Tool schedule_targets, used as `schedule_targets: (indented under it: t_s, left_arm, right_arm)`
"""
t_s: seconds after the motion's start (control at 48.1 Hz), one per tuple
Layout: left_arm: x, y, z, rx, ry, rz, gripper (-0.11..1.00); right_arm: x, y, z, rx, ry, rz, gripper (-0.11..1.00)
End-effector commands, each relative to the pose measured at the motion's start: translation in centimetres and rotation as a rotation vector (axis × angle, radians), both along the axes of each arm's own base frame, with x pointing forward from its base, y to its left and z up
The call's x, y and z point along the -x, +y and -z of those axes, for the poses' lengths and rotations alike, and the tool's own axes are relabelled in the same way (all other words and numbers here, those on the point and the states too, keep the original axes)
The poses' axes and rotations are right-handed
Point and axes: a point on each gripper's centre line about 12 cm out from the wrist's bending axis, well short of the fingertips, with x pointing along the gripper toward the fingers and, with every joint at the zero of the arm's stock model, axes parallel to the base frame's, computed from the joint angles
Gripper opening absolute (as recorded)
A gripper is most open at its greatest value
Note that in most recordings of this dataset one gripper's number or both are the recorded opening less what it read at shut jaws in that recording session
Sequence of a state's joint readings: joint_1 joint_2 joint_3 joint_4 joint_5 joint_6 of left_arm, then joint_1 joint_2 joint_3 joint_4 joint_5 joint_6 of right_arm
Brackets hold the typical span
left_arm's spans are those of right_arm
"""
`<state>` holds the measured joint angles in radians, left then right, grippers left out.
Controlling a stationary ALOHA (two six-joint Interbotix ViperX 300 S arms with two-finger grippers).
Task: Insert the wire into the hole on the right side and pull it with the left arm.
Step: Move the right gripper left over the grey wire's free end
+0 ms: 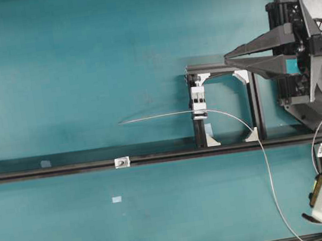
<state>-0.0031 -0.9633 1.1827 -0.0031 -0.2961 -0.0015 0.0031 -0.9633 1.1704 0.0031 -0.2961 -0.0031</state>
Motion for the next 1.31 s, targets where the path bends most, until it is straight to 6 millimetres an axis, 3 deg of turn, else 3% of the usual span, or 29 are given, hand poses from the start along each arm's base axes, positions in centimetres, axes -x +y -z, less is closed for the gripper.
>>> schedule_targets:
  t_s: [0.0, 0.042, 0.145, 0.208, 0.333, 0.436, 0.54, 0.748, 0.79, 1.288]
  left_arm:
    - [-0.1, 0.1, 0.7, 0.015, 0.015, -0.008, 0.24]
    - [-0.2, 0.1, 1.0, 0.019, 0.022, -0.008, 0.22]
    - [-0.3, 0.1, 1.7, 0.022, 0.034, -0.008, 0.02]
    - [-0.5, 0.1, 2.3, 0.019, 0.052, -0.01, -0.01]
    - [-1.2, 0.2, 3.8, 0.018, 0.11, -0.015, 0.18]
    - [-1.7, 0.4, 4.7, 0.019, 0.149, -0.023, 0.46]
    - [-2.0, 0.5, 5.2, 0.019, 0.167, -0.03, 0.73]
    - [-2.4, 0.6, 5.9, 0.019, 0.195, -0.032, 0.73]
    - [-2.5, 0.6, 6.0, 0.02, 0.201, -0.033, 0.74]
    - [-4.5, 1.6, 8.3, 0.025, 0.3, -0.071, 0.74]
  right_arm:
    - [-0.1, 0.0, 0.5, -0.009, 0.012, 0.001, 0.24]
    - [-0.1, 0.0, 1.0, -0.011, 0.028, 0.001, 0.22]
    - [-0.3, -0.1, 2.5, -0.027, 0.071, 0.002, 0.03]
    - [-0.5, 0.0, 3.4, -0.044, 0.097, 0.0, -0.01]
    - [-1.2, 0.0, 4.8, -0.087, 0.15, 0.0, -0.01]
    - [-1.7, -0.1, 5.7, -0.109, 0.19, 0.004, 0.0]
    - [-2.2, 0.0, 6.3, -0.113, 0.221, 0.004, 0.16]
    - [-2.3, 0.0, 6.7, -0.113, 0.228, 0.005, 0.76]
    - [-2.3, 0.0, 6.7, -0.113, 0.228, 0.004, 0.84]
    - [-3.8, -0.1, 9.2, -0.136, 0.348, 0.015, 0.84]
